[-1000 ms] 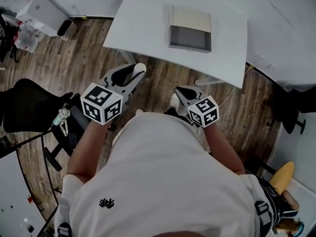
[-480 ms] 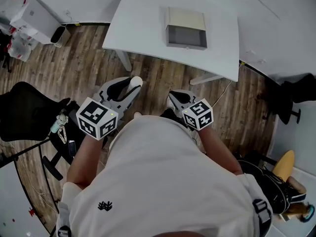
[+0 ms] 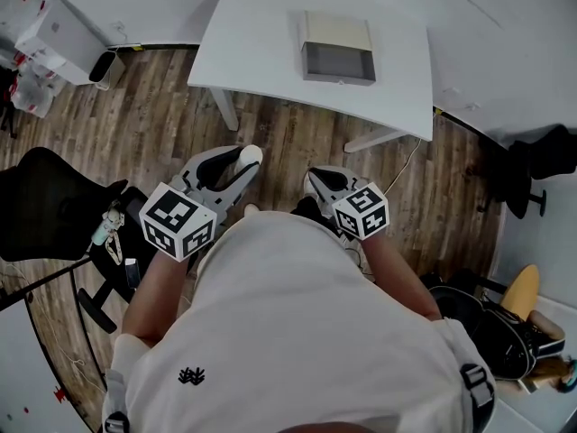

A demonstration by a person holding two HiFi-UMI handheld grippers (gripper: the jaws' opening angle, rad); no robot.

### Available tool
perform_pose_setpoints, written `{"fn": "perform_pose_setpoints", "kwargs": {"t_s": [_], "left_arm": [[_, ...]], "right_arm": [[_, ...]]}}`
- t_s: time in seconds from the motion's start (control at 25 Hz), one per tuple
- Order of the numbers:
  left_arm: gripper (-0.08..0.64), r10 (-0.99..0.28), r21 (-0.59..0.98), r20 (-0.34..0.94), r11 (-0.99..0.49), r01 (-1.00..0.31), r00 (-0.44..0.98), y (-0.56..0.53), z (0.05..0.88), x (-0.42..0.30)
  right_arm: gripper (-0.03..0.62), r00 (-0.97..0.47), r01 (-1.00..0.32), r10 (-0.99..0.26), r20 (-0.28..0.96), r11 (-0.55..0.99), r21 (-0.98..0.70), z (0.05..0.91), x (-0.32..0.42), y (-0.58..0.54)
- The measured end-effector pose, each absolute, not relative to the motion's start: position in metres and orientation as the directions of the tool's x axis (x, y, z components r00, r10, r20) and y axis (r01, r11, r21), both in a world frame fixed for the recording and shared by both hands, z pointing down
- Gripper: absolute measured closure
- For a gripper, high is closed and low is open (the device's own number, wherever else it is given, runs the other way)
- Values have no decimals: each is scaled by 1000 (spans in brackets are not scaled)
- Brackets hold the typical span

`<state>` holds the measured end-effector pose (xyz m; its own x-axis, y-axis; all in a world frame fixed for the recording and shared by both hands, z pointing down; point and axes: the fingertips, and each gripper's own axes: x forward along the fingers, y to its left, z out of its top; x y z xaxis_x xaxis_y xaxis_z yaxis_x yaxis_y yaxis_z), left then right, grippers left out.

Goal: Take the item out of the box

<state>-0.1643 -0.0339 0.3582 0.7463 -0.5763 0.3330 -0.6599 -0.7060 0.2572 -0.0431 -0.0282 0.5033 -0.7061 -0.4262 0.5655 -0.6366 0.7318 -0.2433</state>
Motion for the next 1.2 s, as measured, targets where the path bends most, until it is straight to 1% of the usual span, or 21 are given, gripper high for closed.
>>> {"fn": "perform_pose_setpoints", "kwargs": {"t_s": [0.44, 1.2], "left_arm": [[411, -583, 257, 328, -703, -664, 744, -20, 356, -170], [411, -562, 266, 327, -717, -645, 760, -9, 351, -148]], "right_arm": [[583, -709, -627, -417, 568, 741, -239, 505, -50, -20], [584, -705, -641, -436, 560, 730, -238, 509, -34, -17]]}}
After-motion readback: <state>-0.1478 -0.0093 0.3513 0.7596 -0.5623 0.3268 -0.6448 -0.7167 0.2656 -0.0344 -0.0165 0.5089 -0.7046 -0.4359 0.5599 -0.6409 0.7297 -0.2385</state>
